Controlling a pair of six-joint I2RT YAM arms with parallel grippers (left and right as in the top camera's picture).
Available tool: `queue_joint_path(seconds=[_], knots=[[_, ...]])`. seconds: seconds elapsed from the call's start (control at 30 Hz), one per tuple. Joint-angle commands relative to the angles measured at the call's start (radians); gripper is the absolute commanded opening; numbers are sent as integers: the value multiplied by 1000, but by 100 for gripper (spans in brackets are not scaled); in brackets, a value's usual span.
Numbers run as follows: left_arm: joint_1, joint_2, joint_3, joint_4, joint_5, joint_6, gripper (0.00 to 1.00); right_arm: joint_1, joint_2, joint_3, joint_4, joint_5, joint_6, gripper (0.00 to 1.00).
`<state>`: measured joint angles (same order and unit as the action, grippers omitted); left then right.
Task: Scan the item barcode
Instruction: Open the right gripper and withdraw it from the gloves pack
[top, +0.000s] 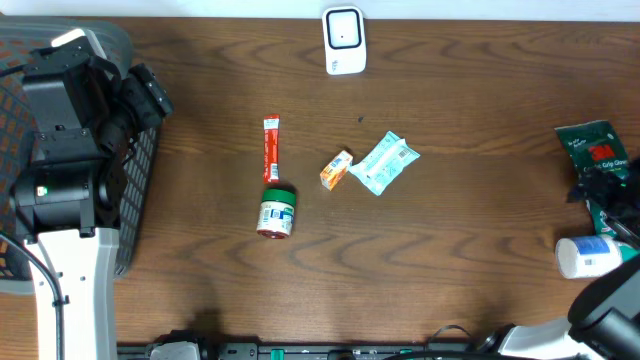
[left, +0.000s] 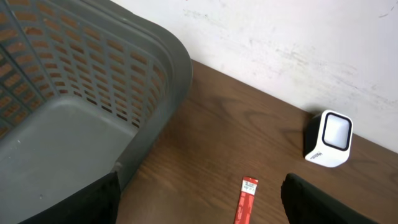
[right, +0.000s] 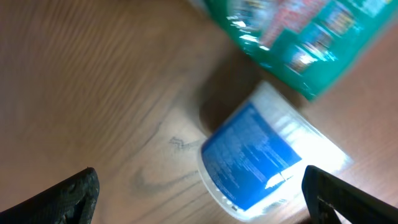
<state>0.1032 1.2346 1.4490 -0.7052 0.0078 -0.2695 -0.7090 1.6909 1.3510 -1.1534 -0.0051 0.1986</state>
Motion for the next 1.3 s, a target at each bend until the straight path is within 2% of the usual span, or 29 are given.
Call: queue_joint_path(seconds=[0.0, 0.03, 0.17, 0.3, 0.5, 0.6, 0.7, 0.93, 1.13, 1.27], knots=[[3, 2, 8, 2, -9, -1, 82, -76, -129, 7, -10, -19, 257, 99], [3, 2, 8, 2, -9, -1, 82, -106, -163, 7, -14, -41, 304, 99], [3, 2, 8, 2, -9, -1, 82, -185, -224, -10, -38, -37, 341, 99], [3, 2, 8, 2, -9, -1, 82, -258, -230, -117, -49, -22, 399, 99], [3, 2, 8, 2, -9, -1, 82, -315, -230, -433, 228, -44, 381, 99], [3, 2, 8, 2, -9, -1, 82, -314, -230, -514, 329, -109, 370, 98], [3, 2, 8, 2, -9, -1, 82, -309, -230, -540, 367, -92, 368, 98], [3, 2, 8, 2, -9, -1, 82, -309, -230, -540, 369, -67, 353, 92], [3, 2, 8, 2, -9, -1, 82, -309, -230, -540, 383, -45, 338, 97], [3, 2, 8, 2, -9, -1, 82, -309, -230, -540, 420, -37, 326, 95]])
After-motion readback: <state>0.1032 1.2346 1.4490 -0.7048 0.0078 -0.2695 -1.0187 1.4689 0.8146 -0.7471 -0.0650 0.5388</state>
